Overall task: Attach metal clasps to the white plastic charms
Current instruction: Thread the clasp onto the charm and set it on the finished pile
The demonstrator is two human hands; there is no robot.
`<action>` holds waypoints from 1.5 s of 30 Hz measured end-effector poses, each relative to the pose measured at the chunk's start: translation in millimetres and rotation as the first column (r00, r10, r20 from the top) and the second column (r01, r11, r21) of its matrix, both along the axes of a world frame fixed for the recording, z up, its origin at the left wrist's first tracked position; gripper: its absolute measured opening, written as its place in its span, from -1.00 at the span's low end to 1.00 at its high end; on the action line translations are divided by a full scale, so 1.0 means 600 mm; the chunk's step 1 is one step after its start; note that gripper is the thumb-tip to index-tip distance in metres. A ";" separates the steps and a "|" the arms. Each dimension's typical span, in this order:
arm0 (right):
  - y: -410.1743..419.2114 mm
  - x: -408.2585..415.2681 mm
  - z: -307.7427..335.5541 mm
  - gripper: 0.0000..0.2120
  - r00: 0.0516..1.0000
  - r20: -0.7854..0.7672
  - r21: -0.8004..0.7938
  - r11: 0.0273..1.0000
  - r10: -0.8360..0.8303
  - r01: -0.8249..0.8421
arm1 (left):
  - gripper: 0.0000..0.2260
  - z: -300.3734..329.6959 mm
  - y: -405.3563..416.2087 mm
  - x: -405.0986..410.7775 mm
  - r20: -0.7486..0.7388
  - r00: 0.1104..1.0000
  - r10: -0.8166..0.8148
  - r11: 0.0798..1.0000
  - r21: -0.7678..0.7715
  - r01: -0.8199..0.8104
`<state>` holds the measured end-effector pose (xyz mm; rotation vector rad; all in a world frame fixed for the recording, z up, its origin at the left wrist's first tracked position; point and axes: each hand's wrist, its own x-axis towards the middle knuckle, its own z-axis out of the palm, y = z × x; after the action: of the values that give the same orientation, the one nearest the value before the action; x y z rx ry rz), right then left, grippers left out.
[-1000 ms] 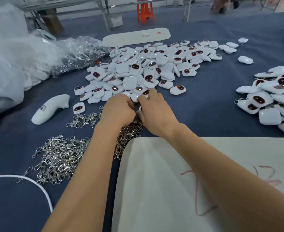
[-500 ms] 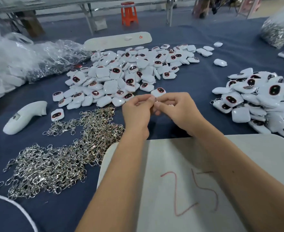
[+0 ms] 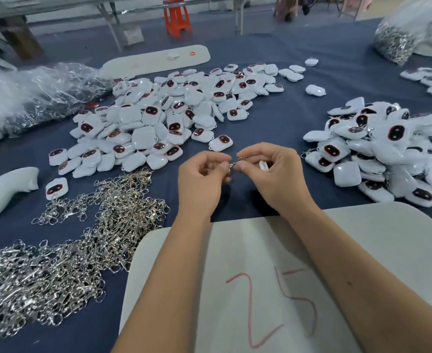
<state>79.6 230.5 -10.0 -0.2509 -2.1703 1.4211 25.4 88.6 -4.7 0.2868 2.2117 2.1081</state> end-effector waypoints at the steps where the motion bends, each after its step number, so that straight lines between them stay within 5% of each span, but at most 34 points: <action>1: 0.000 -0.001 0.000 -0.88 1.000 0.001 0.013 1.000 -0.027 0.027 | -0.82 -0.001 0.000 -0.001 -0.033 0.999 -0.005 0.999 -0.039 0.004; 6: -0.001 0.002 0.002 -0.89 0.994 -0.017 0.079 0.991 -0.109 0.110 | -0.85 0.000 0.002 0.003 -0.379 0.923 -0.060 0.950 -0.305 -0.063; 14: -0.009 0.005 0.002 -0.93 0.992 0.010 0.272 0.955 -0.126 0.119 | -0.85 -0.010 -0.001 -0.009 -0.491 0.850 -0.191 0.907 -0.419 -0.038; 25: -0.013 0.008 -0.001 -0.89 0.990 0.023 0.325 0.937 -0.139 0.124 | -0.88 -0.008 0.000 -0.003 -0.428 0.869 -0.248 0.906 -0.421 0.051; 34: -0.003 0.006 0.010 -0.90 0.999 0.044 0.099 0.995 -0.020 0.015 | -0.87 -0.003 0.000 0.001 -0.377 0.907 -0.188 0.944 -0.325 0.061; 45: -0.003 0.008 0.009 -0.84 0.997 -0.077 0.079 0.997 0.020 -0.014 | -0.89 0.004 0.001 0.008 -0.344 0.913 -0.220 0.957 -0.260 0.132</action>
<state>84.5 228.7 -4.4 -0.1462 -2.1637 1.3285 30.4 89.4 -2.6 0.8975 2.4855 1.7971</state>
